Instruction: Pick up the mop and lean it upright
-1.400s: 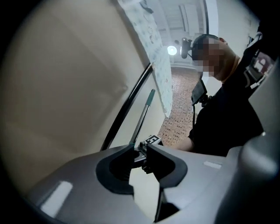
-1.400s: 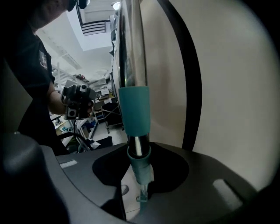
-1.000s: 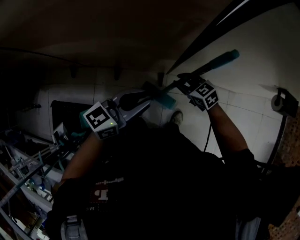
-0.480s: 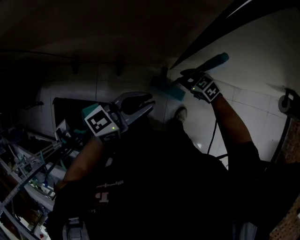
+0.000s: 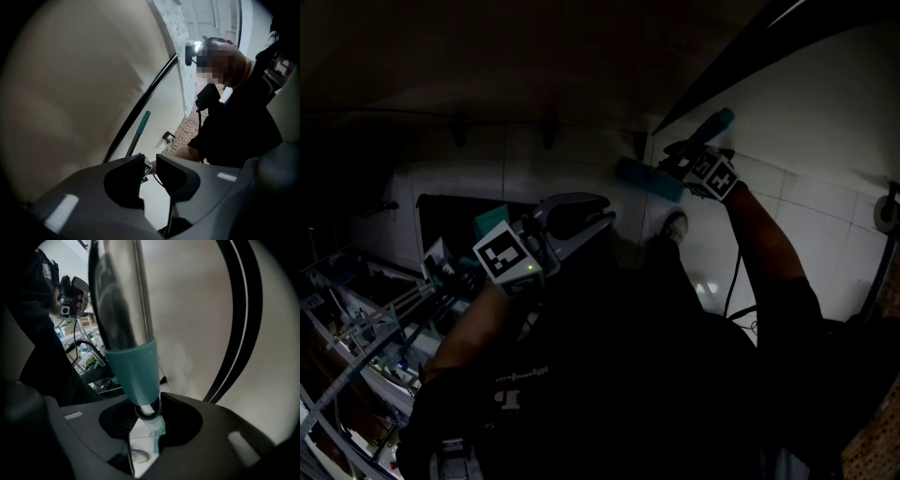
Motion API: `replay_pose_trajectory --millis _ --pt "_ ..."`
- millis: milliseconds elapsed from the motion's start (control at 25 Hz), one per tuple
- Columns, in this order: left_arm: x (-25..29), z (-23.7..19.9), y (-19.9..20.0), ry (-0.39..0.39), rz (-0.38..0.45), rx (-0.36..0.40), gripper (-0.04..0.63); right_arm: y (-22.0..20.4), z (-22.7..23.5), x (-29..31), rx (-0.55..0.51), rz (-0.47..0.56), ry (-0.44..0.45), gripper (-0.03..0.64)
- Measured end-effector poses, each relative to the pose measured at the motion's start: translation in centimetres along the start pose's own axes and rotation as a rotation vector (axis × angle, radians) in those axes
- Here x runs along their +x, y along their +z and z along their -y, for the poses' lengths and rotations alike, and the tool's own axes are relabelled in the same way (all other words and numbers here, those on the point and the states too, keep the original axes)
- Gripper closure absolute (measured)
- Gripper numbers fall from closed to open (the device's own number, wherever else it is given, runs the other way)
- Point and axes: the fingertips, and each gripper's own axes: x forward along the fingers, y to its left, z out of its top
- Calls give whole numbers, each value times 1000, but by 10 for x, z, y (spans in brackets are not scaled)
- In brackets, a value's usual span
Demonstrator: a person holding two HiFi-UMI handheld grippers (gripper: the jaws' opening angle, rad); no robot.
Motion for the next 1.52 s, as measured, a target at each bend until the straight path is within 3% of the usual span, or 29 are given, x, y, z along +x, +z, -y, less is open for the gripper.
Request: replay_pose_trajectory --millis 440,720,880,1280,1520 --pt "-1 1 -13 -6 -35 -14 517 5 45 6 221 96 -124 476" --pt "-5 3 -9 -4 -34 -8 518 16 50 13 288 95 -141 469" --pt "-3 4 -12 2 -31 -11 518 14 61 16 390 94 -158 445" --pt "-6 1 -4 4 -5 -6 518 -5 56 -2 435 89 -212 358" --pt "-3 8 12 -10 25 31 518 -11 42 -27 461 121 -235 351"
